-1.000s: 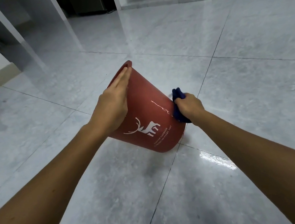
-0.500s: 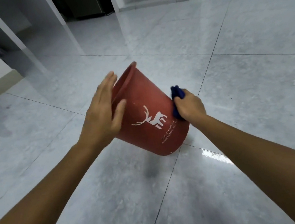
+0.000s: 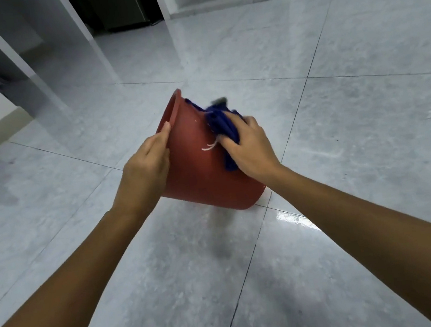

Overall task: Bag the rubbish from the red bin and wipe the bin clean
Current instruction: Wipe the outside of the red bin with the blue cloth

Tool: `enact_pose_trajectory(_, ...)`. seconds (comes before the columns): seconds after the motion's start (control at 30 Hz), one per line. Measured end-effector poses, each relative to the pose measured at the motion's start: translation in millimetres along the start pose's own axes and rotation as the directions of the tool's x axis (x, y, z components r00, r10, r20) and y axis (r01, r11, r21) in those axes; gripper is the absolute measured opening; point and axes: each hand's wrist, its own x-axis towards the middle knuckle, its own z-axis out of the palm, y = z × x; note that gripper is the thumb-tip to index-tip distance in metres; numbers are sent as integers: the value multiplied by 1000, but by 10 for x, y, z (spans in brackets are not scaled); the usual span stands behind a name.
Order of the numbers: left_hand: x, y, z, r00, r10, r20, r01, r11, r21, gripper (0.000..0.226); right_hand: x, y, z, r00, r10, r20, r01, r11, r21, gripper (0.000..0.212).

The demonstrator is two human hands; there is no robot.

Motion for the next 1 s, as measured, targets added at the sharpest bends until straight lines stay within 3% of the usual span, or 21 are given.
enact_pose_trajectory(0.1,-56,-74,6,978,-186,96,198,970,-143,64,-64,318,-50,946,318,-61,-322,944,-66,47)
enact_pose_trajectory(0.17,-96,-47,21,941,-235,243,284,939,-192,70,-45,341,-100,916,391,-89,-399,912,-97,42)
enact_pose_trajectory(0.23,-63,33,39,937,-206,281,267,943,-197,70,0,183,-96,935,339,-108,-349,932,-94,41)
enact_pose_trajectory(0.4,229,250,36,964,-191,186,242,919,-310,60,220,-448,-39,998,37,-43,-32,993,112,42)
enact_pose_trajectory(0.5,308,243,-28,958,-264,109,285,892,-350,52,212,-364,-48,1000,31,1,-30,995,94,39)
enact_pose_trajectory(0.63,111,171,-57,963,-262,57,268,938,-219,52,-28,172,-75,965,260,-26,-260,965,-6,34)
enact_pose_trajectory(0.73,3,130,-44,967,-243,75,254,943,-214,51,-100,457,-203,870,493,-15,-492,866,-90,40)
enact_pose_trajectory(0.8,53,152,-23,970,-229,77,241,945,-220,50,-89,440,-231,823,567,-2,-563,816,-134,43)
enact_pose_trajectory(0.87,159,196,3,972,-229,50,234,936,-262,50,-40,241,-199,873,488,-6,-483,862,-152,44)
enact_pose_trajectory(1.0,211,185,-11,948,-309,-72,247,860,-446,53,12,-173,-106,989,140,43,-132,979,-158,46)
